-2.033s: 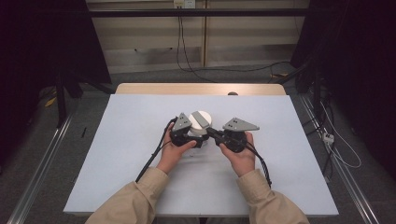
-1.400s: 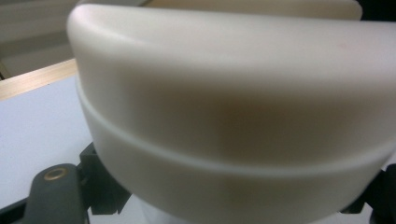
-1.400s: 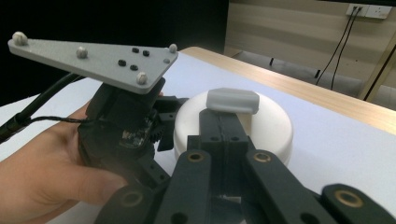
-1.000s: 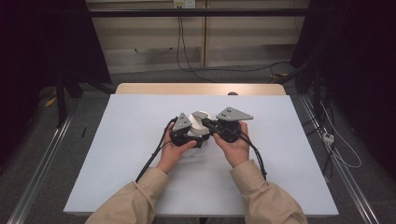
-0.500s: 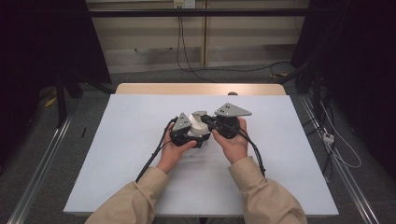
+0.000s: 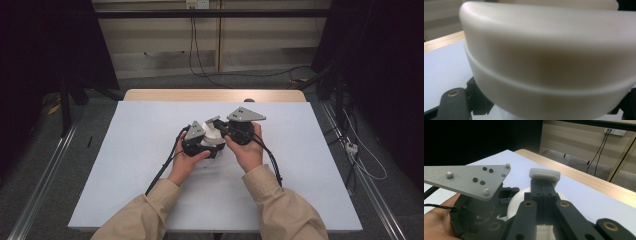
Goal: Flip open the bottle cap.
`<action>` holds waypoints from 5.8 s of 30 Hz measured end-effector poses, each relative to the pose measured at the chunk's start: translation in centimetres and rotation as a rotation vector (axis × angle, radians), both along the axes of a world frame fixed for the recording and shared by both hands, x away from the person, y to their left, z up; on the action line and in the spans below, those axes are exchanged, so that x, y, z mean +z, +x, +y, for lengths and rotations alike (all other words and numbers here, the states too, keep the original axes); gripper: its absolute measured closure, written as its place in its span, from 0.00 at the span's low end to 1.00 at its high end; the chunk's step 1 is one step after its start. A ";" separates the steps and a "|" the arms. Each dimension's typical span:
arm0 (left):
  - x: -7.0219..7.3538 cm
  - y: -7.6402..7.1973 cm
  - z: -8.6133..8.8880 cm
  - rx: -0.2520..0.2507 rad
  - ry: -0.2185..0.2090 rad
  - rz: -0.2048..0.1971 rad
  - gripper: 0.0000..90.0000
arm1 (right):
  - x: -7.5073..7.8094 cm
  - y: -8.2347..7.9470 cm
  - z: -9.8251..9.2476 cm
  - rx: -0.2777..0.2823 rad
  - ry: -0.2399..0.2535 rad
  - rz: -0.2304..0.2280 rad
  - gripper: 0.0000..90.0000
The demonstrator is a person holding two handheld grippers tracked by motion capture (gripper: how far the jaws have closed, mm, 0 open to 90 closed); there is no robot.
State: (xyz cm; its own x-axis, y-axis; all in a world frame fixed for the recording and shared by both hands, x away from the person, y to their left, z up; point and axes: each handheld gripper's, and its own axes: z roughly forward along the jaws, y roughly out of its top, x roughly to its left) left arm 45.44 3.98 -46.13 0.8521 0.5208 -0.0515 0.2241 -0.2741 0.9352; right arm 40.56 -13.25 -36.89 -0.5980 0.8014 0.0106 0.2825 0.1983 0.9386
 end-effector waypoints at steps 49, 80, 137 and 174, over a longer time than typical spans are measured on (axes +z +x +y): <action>0.0 0.1 0.0 -0.002 -0.002 0.007 0.20 | 0.1 1.9 1.6 -0.025 -0.050 -0.005 1.00; 0.0 0.1 0.0 -0.001 0.000 0.006 0.21 | -0.1 3.0 2.3 -0.038 -0.055 -0.006 1.00; 0.0 0.2 0.1 0.008 -0.008 0.019 0.21 | -0.6 4.5 3.1 -0.035 -0.071 0.017 1.00; 0.0 0.1 0.0 0.010 0.001 0.012 0.21 | -0.6 5.6 3.6 -0.037 -0.070 0.019 1.00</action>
State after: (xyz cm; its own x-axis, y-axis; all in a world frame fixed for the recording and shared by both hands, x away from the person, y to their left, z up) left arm 45.56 3.99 -46.15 0.8464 0.5291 -0.0611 0.2379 -0.2729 0.9322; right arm 46.13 -9.65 -37.52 -0.5685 0.8220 -0.0350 0.3081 0.2521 0.9173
